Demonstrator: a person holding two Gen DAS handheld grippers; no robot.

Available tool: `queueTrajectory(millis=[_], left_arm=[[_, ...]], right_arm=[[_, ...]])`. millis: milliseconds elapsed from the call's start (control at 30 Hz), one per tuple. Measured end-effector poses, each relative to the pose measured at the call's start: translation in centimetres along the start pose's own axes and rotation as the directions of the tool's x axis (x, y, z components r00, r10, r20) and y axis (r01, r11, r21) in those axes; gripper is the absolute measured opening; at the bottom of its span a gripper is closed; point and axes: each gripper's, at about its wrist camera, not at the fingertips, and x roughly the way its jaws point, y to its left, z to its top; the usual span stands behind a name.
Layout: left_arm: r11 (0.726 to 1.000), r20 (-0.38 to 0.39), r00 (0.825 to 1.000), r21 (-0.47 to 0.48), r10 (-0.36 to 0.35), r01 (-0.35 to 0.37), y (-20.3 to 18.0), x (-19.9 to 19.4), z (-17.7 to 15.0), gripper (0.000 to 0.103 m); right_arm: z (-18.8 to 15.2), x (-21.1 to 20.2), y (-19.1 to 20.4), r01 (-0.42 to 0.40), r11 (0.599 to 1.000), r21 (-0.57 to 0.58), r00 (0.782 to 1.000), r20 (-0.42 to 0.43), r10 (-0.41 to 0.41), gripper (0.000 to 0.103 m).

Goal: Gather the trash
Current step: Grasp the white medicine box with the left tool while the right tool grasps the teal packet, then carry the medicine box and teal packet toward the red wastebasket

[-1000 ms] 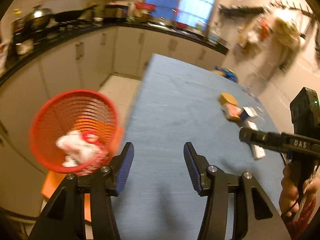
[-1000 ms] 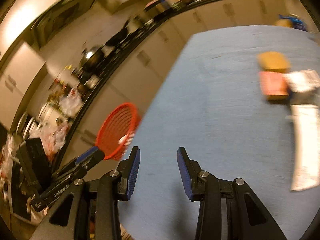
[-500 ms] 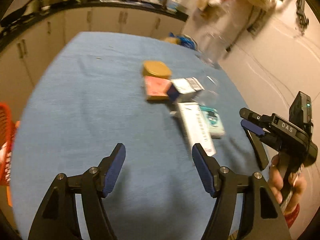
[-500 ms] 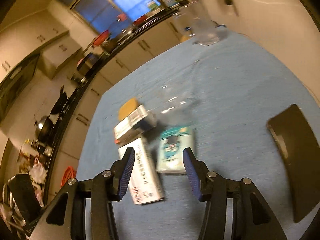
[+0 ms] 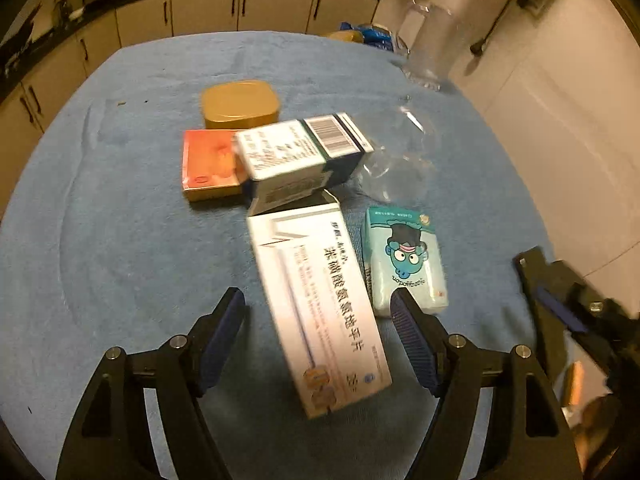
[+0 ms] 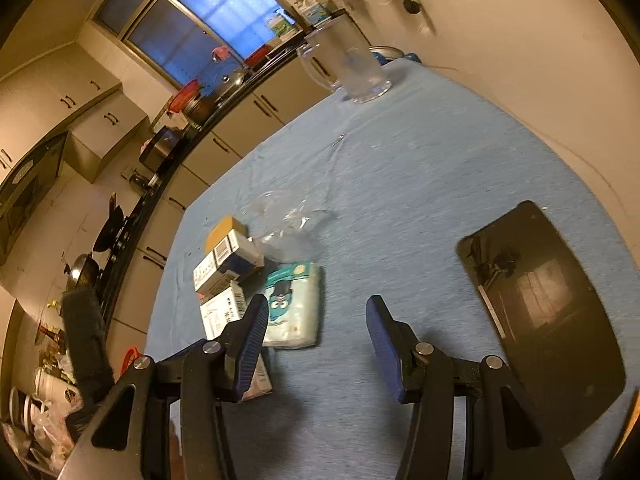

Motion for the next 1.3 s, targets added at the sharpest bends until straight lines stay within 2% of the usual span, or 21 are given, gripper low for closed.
queueTrajectory(millis=[67, 133, 233, 300, 400, 533, 600, 667, 767, 833, 867, 900, 1000, 1100, 1167, 1300], left_arm=[[1.0, 0.006, 1.0, 0.025, 0.008, -0.008, -0.1, 0.3, -0.1, 0.071], [0.999, 0.007, 1.0, 0.039, 0.025, -0.025, 0.1, 0.5, -0.6, 0.061], [0.998, 0.026, 0.999, 0.054, 0.021, -0.022, 1.2, -0.5, -1.8, 0.052], [0.998, 0.041, 0.999, 0.06, 0.034, -0.036, 2.2, -1.3, -2.4, 0.052], [0.997, 0.058, 0.996, 0.052, 0.062, -0.065, 4.4, -2.4, -3.7, 0.052], [0.995, 0.091, 0.992, 0.042, 0.092, -0.096, 6.8, -3.9, -5.3, 0.052], [0.995, 0.108, 0.991, 0.044, 0.08, -0.085, 7.8, -4.6, -6.0, 0.052], [0.995, 0.131, 0.988, 0.047, 0.084, -0.091, 8.6, -5.2, -6.4, 0.052], [0.994, 0.15, 0.984, 0.051, 0.091, -0.1, 9.2, -5.8, -7.3, 0.052], [0.995, 0.151, 0.985, 0.048, 0.079, -0.087, 9.6, -5.9, -7.6, 0.052], [0.995, 0.154, 0.985, 0.046, 0.075, -0.083, 9.7, -6.0, -7.7, 0.052], [0.996, 0.157, 0.985, 0.044, 0.072, -0.08, 9.8, -6.0, -7.8, 0.052], [0.996, 0.171, 0.983, 0.044, 0.072, -0.081, 10.1, -6.2, -7.7, 0.052], [0.997, 0.184, 0.981, 0.035, 0.059, -0.067, 10.5, -6.8, -8.0, 0.052], [0.998, 0.193, 0.98, 0.028, 0.057, -0.063, 10.9, -7.4, -8.2, 0.052], [0.998, 0.204, 0.977, 0.007, 0.066, -0.069, 11.9, -8.1, -8.4, 0.052]], right_arm=[[0.1, -0.2, -0.4, 0.004, 1.0, 0.005, 1.0, -0.002, -0.004, 0.055], [0.3, -0.1, -0.4, 0.008, 1.0, 0.004, 1.0, -0.002, -0.008, 0.055], [0.2, 0.6, 0.2, 0.011, 1.0, -0.011, 1.0, -0.023, -0.011, 0.06], [0.0, 1.6, 1.0, 0.017, 0.999, -0.038, 0.999, -0.043, -0.019, 0.064], [-0.4, 3.7, 2.4, 0.032, 0.997, -0.076, 0.996, -0.083, -0.039, 0.064], [-0.9, 6.7, 4.5, 0.102, 0.981, -0.162, 0.986, -0.116, -0.122, 0.064], [-1.1, 7.9, 5.6, 0.146, 0.966, -0.213, 0.979, -0.112, -0.173, 0.071], [-1.4, 8.9, 6.5, 0.213, 0.94, -0.267, 0.964, -0.098, -0.247, 0.072], [-2.3, 10.3, 7.5, 0.268, 0.902, -0.34, 0.943, -0.098, -0.317, 0.073], [-2.9, 10.6, 8.0, 0.307, 0.871, -0.385, 0.931, -0.067, -0.358, 0.071], [-3.0, 10.6, 8.0, 0.318, 0.864, -0.391, 0.928, -0.058, -0.368, 0.062], [-3.2, 10.3, 8.0, 0.324, 0.86, -0.394, 0.928, -0.046, -0.371, 0.054], [-3.5, 9.3, 7.4, 0.306, 0.873, -0.379, 0.935, -0.051, -0.35, 0.048], [-3.9, 8.0, 7.2, 0.292, 0.885, -0.363, 0.944, -0.037, -0.327, 0.046], [-4.5, 6.7, 7.7, 0.243, 0.901, -0.359, 0.962, -0.03, -0.271, 0.046], [-5.5, 5.3, 9.7, 0.197, 0.902, -0.384, 0.976, -0.013, -0.218, 0.046]])
